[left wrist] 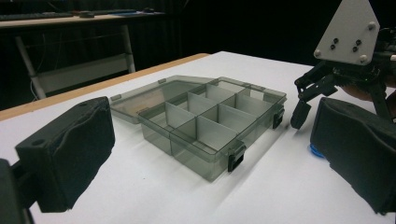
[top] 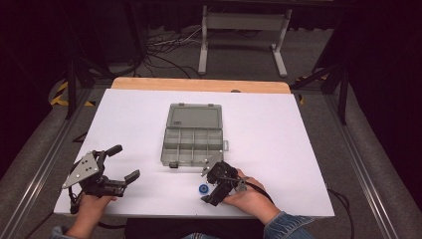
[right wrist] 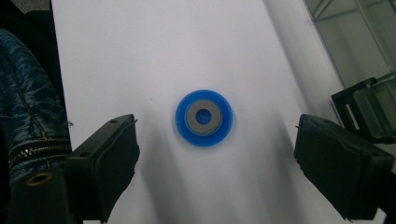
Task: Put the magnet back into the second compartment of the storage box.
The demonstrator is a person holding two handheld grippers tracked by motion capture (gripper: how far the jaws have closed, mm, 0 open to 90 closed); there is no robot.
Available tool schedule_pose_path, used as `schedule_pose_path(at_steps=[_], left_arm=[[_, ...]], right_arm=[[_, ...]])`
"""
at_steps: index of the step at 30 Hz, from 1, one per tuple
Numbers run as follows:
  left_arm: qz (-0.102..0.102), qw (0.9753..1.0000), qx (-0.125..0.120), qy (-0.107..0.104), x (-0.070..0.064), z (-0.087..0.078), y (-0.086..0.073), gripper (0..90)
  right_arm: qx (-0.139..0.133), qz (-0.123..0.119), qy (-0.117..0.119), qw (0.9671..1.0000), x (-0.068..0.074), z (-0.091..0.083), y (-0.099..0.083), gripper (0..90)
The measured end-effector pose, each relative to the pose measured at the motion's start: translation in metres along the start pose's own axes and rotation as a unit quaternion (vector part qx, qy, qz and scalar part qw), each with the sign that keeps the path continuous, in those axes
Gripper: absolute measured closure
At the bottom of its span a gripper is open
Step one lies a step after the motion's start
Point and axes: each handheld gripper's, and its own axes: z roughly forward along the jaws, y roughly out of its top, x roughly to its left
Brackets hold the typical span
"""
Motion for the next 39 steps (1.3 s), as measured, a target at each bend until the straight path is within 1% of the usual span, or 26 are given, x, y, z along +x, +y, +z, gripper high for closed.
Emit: schedule_pose_path(at_steps=[1, 6, 10, 11, 14, 15, 18, 19, 20, 21, 24, 31, 32, 33, 34, 35, 36, 37, 38, 39], left_arm=[[0.0, 1.0, 0.0, 0.0, 0.0, 0.0, 0.0, 0.6], [0.0, 1.0, -0.001, 0.001, 0.0, 0.0, 0.0, 0.6], [-0.001, 1.0, 0.0, 0.001, 0.0, 0.001, 0.0, 0.6], [-0.002, 1.0, 0.0, 0.001, 0.0, 0.001, 0.0, 0.6], [-0.001, 1.0, 0.001, 0.001, 0.0, 0.001, 0.0, 0.7], [-0.001, 1.0, 0.001, 0.001, 0.0, 0.001, 0.0, 0.7], [-0.002, 1.0, 0.001, 0.002, 0.0, 0.001, 0.0, 0.7], [-0.002, 1.0, 0.001, 0.002, 0.0, 0.001, 0.0, 0.7], [-0.002, 1.0, 0.0, 0.002, 0.0, 0.001, 0.0, 0.7], [-0.003, 1.0, 0.0, 0.002, 0.0, 0.001, -0.001, 0.7], [-0.003, 1.0, 0.0, 0.002, 0.0, 0.001, 0.0, 0.8], [-0.003, 1.0, 0.0, 0.002, 0.0, 0.001, 0.0, 0.8], [-0.001, 1.0, 0.0, 0.003, 0.0, 0.0, 0.0, 0.8], [-0.001, 1.0, 0.0, 0.003, 0.0, 0.0, 0.0, 0.8], [-0.003, 1.0, 0.0, 0.002, 0.0, 0.001, 0.0, 0.8], [-0.001, 1.0, 0.0, 0.003, 0.0, 0.0, 0.0, 0.8], [-0.001, 1.0, 0.0, 0.003, 0.0, 0.0, 0.0, 0.8], [-0.003, 1.0, 0.0, 0.002, 0.0, 0.001, 0.0, 0.8], [-0.003, 1.0, 0.0, 0.002, 0.0, 0.001, 0.0, 0.8], [-0.003, 1.0, 0.0, 0.002, 0.0, 0.001, 0.0, 0.8]], right_arm=[[-0.002, 0.0, -0.003, 1.0, 0.0, 0.0, 0.0, 16.4], [-0.008, -0.007, -0.001, 0.9999, 0.001, -0.002, 0.002, 26.1], [-0.005, -0.011, -0.004, 0.9999, 0.003, -0.001, 0.003, 34.2], [-0.005, -0.016, -0.003, 0.9999, 0.003, -0.001, 0.003, 36.2], [-0.002, -0.022, -0.003, 0.9997, 0.005, 0.0, 0.005, 40.8], [-0.002, -0.022, -0.003, 0.9997, 0.005, 0.0, 0.005, 40.8], [-0.006, -0.03, -0.008, 0.9995, 0.006, 0.002, 0.008, 48.5], [-0.003, -0.032, -0.006, 0.9995, 0.006, 0.002, 0.008, 50.1], [-0.005, -0.033, -0.01, 0.9994, 0.006, 0.003, 0.009, 51.4], [-0.002, -0.031, -0.009, 0.9995, 0.007, 0.003, 0.009, 52.9], [-0.003, -0.041, -0.008, 0.9991, 0.008, 0.003, 0.01, 62.0], [0.0, -0.04, -0.005, 0.9992, 0.008, 0.003, 0.011, 63.2], [-0.001, -0.041, -0.007, 0.9991, 0.008, 0.002, 0.011, 63.2], [-0.003, -0.038, -0.008, 0.9992, 0.009, 0.002, 0.011, 63.3], [-0.008, -0.044, -0.01, 0.9989, 0.008, 0.001, 0.012, 63.3], [-0.009, -0.041, -0.008, 0.9991, 0.008, -0.001, 0.012, 63.3], [-0.009, -0.043, -0.006, 0.999, 0.008, -0.003, 0.012, 63.3], [-0.013, -0.046, -0.01, 0.9988, 0.007, -0.004, 0.013, 63.3], [-0.013, -0.042, -0.01, 0.999, 0.008, -0.006, 0.013, 63.4], [-0.017, -0.045, -0.009, 0.9988, 0.007, -0.009, 0.014, 63.3]])
